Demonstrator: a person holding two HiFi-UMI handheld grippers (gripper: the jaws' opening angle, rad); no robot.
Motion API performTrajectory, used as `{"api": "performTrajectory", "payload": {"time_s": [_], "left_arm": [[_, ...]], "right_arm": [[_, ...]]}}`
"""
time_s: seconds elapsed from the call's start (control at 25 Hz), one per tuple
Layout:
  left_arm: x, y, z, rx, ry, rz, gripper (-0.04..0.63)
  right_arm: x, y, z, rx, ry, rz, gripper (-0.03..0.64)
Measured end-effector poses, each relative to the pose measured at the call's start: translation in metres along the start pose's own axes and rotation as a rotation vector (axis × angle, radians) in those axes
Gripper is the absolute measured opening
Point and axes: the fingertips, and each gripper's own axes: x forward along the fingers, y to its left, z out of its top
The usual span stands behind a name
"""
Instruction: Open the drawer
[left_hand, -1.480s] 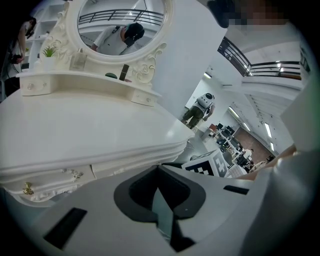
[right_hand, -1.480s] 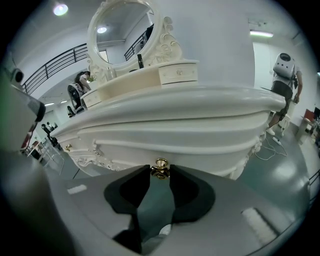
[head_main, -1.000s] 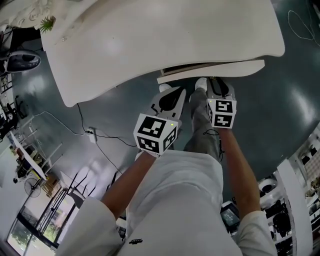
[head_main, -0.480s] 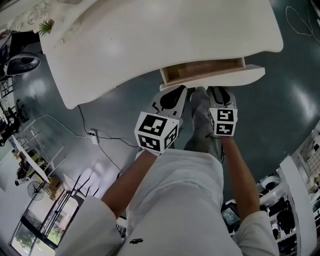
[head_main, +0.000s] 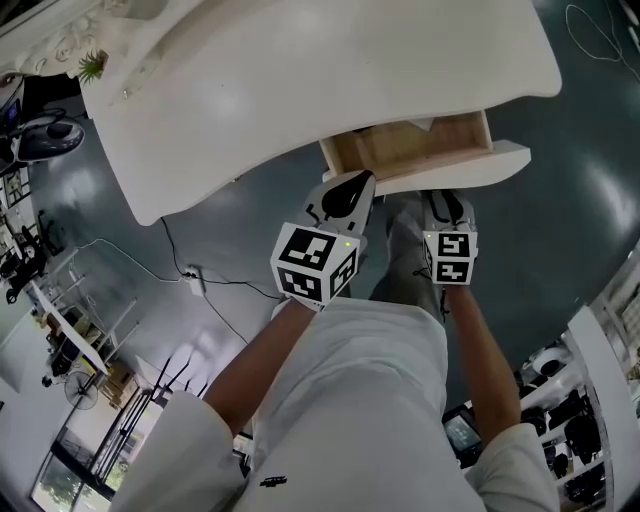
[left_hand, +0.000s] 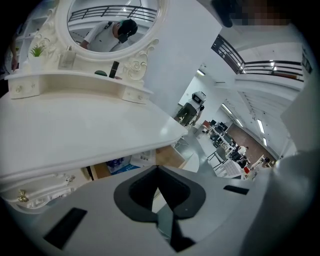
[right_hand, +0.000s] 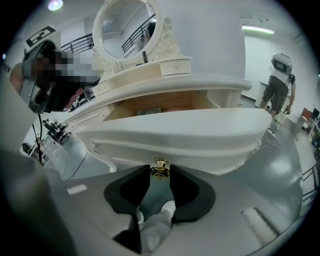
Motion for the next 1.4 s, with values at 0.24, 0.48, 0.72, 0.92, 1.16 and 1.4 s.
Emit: {"api": "performTrajectory", "payload": {"time_s": [0.24, 0.48, 0.72, 0.92, 1.16, 1.4], "left_arm": [[0.001, -0.002, -0.001, 0.011, 0.014, -0.006, 0.009], [-0.001, -0.004, -0.002, 0.013, 0.019, -0.002, 0.009], [-0.002, -0.008, -0.002, 0.009, 0.016, 0.002, 0.009], [-0.003, -0.008, -0.005, 0.005, 0.017, 0.006, 0.009], [-0.003, -0.016, -0.006, 0.009, 0.020, 0.000, 0.009], [-0.003, -0.016, -0.005, 0.013, 0.019, -0.004, 0.009]], "right_arm": [[-0.005, 0.001, -0.010, -0.001, 0.007, -0.001, 0.135], [-0.012, 0.001, -0.019, -0.003, 0.024, -0.004, 0.135], [-0.020, 0.002, -0.027, 0.002, 0.030, 0.006, 0.135], [-0.023, 0.003, -0.034, -0.001, 0.024, 0.011, 0.135], [-0.034, 0.001, -0.047, 0.009, 0.048, 0.005, 0.135], [-0.040, 0.004, -0.057, -0.005, 0.066, 0.024, 0.135]]}}
